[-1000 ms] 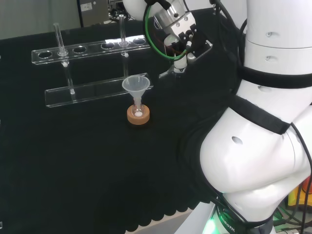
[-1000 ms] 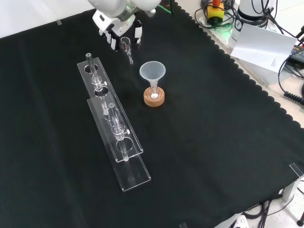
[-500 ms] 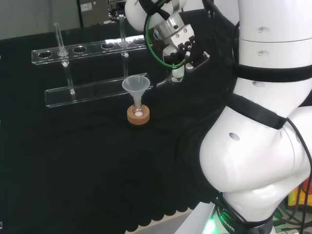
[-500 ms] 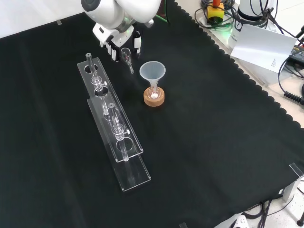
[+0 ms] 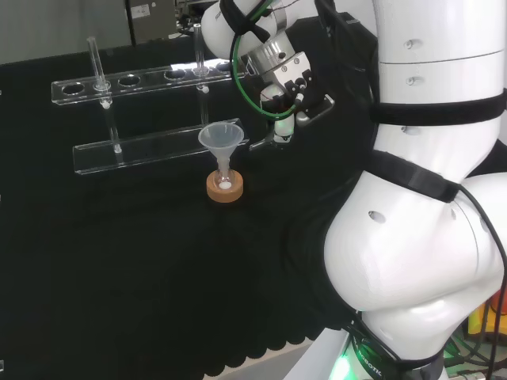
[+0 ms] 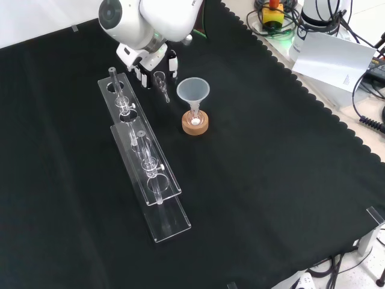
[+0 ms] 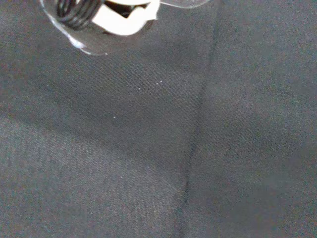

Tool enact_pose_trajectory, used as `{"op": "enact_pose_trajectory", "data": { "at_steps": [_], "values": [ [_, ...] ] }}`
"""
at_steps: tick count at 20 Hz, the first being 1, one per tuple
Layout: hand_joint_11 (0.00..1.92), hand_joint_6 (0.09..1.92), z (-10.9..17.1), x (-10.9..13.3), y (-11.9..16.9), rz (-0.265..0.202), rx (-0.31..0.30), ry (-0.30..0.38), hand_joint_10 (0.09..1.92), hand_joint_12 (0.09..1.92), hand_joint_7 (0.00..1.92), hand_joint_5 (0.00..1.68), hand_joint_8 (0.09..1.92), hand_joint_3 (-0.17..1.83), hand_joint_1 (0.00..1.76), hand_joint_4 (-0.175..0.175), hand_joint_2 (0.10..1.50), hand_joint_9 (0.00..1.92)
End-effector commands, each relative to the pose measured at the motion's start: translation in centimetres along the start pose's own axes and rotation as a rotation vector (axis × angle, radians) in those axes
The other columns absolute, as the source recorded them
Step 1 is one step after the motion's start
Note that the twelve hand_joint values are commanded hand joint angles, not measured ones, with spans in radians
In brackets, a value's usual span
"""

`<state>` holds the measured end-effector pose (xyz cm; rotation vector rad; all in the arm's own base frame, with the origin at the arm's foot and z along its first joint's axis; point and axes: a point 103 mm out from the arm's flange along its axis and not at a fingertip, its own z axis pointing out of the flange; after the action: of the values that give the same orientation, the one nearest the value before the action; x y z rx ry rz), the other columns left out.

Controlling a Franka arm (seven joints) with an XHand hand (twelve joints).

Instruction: Put the weighing funnel back on the table.

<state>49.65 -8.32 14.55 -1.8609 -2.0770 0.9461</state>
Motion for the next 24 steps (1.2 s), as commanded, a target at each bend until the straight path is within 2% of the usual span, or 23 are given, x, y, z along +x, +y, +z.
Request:
{"op": "enact_pose_trajectory", "data": {
  "at_steps": [1, 10, 13, 24],
  "values": [
    [0.65, 1.01, 1.2, 0.2, 0.9, -0.022, 0.023, 0.058, 0.4, 1.17, 0.91, 1.05, 0.64, 0.56, 1.06, 0.153, 0.81, 1.01],
    [0.65, 1.01, 2.1, 0.7, 1.5, -0.034, 0.027, 0.069, 0.4, 1.17, 0.91, 1.05, 0.64, 0.56, 1.06, 0.148, 0.81, 1.01],
    [0.65, 1.01, 2.4, 0.8, 1.6, -0.032, 0.002, 0.071, 0.4, 1.17, 0.91, 1.05, 0.64, 0.56, 1.06, 0.147, 0.81, 1.01],
    [0.65, 1.01, 4.0, 1.7, 2.2, -0.043, -0.005, 0.073, 0.4, 1.17, 0.91, 1.05, 0.64, 0.56, 1.06, 0.141, 0.81, 1.01]
  ]
}}
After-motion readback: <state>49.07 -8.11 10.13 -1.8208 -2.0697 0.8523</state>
